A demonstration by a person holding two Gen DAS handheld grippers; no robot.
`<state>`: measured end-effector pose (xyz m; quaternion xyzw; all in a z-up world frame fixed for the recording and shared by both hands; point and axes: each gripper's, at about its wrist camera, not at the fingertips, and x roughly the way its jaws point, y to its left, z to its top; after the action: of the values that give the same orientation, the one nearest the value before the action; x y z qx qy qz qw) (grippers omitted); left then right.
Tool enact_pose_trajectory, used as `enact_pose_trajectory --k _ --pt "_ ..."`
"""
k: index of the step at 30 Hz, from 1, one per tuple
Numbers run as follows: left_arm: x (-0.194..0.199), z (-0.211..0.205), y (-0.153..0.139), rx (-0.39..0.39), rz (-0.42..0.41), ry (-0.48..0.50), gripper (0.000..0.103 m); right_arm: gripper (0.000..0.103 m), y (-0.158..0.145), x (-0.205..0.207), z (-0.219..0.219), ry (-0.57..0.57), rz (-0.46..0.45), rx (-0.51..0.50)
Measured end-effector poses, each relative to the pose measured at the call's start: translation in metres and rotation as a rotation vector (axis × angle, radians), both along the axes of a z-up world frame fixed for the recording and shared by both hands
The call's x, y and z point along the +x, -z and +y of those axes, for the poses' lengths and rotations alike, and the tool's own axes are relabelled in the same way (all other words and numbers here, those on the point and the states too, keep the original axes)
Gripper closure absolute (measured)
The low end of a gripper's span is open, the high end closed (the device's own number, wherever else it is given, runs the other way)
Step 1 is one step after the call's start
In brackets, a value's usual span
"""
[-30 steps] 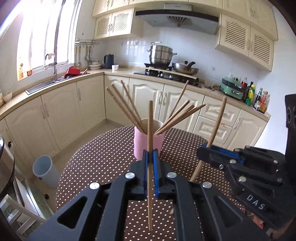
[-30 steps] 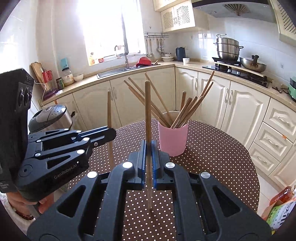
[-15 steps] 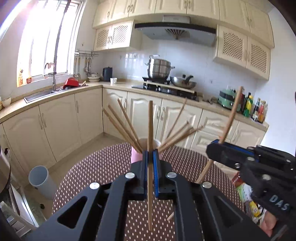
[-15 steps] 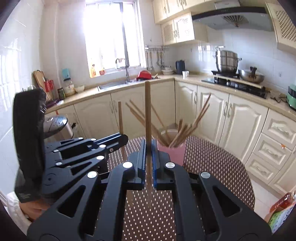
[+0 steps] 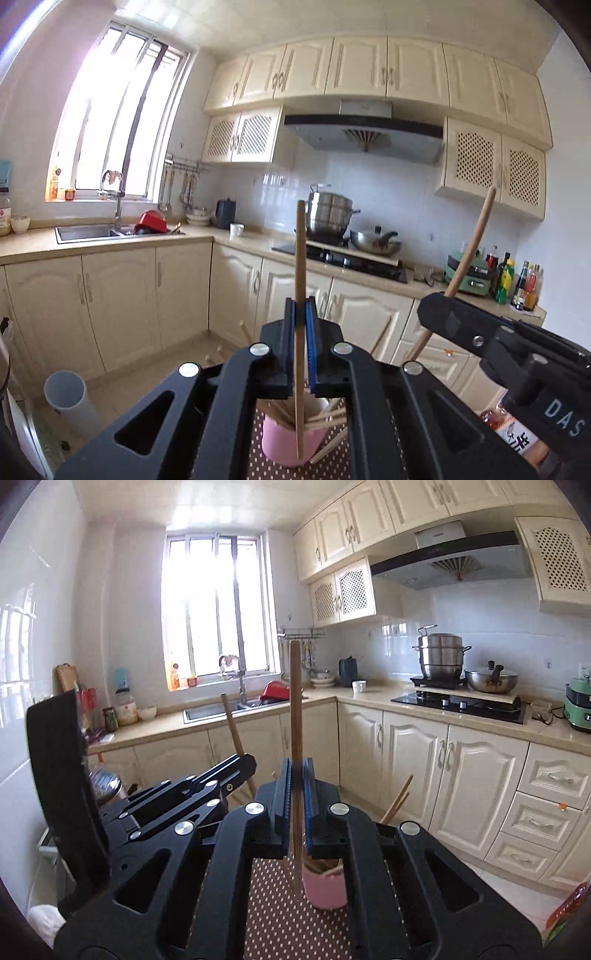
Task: Organize utensils
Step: 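Raise both upright chopsticks above the pink cup and lower them in, then open both tools to release the chopsticks into the pink cup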
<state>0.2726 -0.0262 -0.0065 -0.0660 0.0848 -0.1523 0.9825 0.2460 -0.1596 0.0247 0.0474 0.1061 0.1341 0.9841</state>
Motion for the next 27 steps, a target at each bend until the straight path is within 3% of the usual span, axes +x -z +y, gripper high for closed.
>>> enact_pose_trajectory --k 6,12,20,27 --pt "0.017 -0.003 -0.003 -0.034 -0.040 -0.027 0.097 0.097 -0.002 0.016 -0.007 0.050 -0.051 0.015" --pt "0.039 0.000 0.015 -0.060 -0.004 -0.026 0.097 0.097 0.004 0.027 -0.005 0.059 -0.052 -0.004" --pt "0.049 -0.006 0.037 -0.014 0.041 -0.005 0.097 0.097 0.015 0.035 -0.003 0.044 -0.034 -0.003" --pt "0.060 -0.012 0.054 0.048 0.157 0.045 0.097 0.097 0.014 0.038 -0.004 0.064 -0.047 0.000"
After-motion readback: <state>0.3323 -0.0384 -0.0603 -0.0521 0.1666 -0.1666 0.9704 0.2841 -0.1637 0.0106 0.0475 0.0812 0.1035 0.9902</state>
